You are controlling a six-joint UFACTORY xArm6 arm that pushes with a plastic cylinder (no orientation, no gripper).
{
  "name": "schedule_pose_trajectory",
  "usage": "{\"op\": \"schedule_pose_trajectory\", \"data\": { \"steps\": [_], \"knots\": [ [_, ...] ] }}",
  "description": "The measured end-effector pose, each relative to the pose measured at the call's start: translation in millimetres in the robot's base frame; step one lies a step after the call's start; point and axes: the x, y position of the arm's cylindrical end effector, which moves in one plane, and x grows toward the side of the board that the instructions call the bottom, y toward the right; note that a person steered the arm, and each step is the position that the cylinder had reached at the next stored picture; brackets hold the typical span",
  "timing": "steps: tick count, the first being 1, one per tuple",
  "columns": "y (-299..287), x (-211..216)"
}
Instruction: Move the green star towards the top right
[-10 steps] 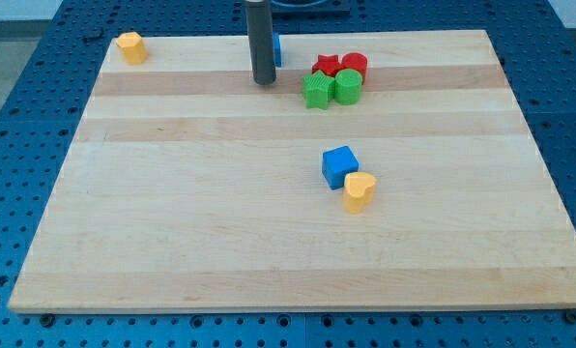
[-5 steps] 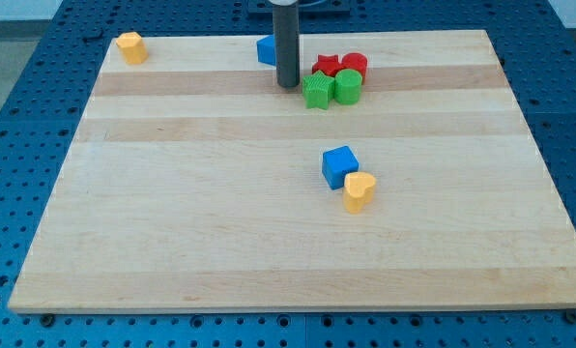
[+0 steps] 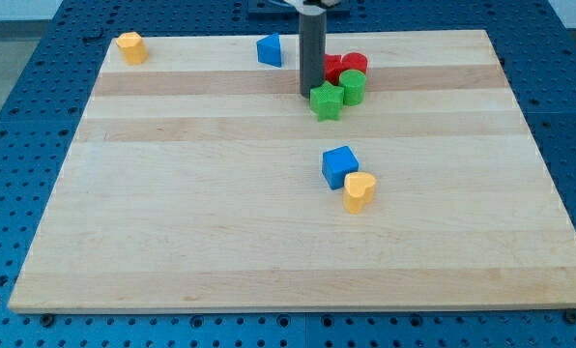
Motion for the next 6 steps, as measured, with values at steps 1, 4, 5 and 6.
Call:
{"op": "schedule_pose_trajectory", "data": {
  "steps": [1,4,5,6],
  "knots": [
    [5.1,19.6],
    [7.8,44.0],
    [7.8,44.4],
    [19.1,45.2]
  ]
}}
